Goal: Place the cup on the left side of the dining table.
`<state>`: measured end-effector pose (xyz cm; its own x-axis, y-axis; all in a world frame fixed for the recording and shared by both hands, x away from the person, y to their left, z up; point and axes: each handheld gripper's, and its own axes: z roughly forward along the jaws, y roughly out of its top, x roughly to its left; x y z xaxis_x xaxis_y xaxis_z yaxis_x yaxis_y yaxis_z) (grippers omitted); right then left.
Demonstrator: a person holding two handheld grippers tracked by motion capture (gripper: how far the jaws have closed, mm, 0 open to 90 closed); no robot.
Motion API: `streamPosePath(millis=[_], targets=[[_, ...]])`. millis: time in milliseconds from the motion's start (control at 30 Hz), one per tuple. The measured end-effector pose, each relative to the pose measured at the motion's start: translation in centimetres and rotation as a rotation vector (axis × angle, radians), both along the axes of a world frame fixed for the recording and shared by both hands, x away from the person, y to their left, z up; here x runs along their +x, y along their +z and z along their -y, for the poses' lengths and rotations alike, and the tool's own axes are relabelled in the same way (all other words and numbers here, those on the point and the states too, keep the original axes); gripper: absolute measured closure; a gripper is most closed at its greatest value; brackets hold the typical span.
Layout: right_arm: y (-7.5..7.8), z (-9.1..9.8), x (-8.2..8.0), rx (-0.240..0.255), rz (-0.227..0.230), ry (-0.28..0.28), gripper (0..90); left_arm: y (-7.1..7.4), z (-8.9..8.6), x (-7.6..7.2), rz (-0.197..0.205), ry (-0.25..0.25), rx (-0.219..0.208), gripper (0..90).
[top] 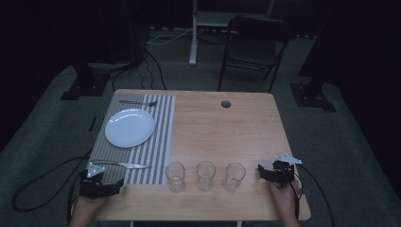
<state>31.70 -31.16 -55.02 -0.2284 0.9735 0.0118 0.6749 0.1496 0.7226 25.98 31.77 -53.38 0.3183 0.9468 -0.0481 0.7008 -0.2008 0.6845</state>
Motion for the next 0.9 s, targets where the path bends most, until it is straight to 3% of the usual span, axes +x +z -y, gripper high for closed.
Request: streamPosePath(millis=[233, 467, 733, 900], targets=[[0.0, 0.0, 0.0, 0.0, 0.0, 0.0, 13.1, 0.0, 0.7, -0.1, -0.017, -0.038, 0.0, 2.7], [0.0, 0.0, 0.0, 0.0, 0.0, 0.0, 13.1, 0.6, 1.3, -0.3, 0.01, -0.054, -0.013, 2.7], [0.0, 0.0, 0.0, 0.0, 0.0, 0.0, 13.1, 1.7, 3.3, -0.5, 0.038, -0.124, -0.05, 2.7], [0.0, 0.0, 0.0, 0.0, 0.0, 0.0, 13.1, 2.4, 4.7, -0.6, 0.053, -0.176, -0.049, 2.7]])
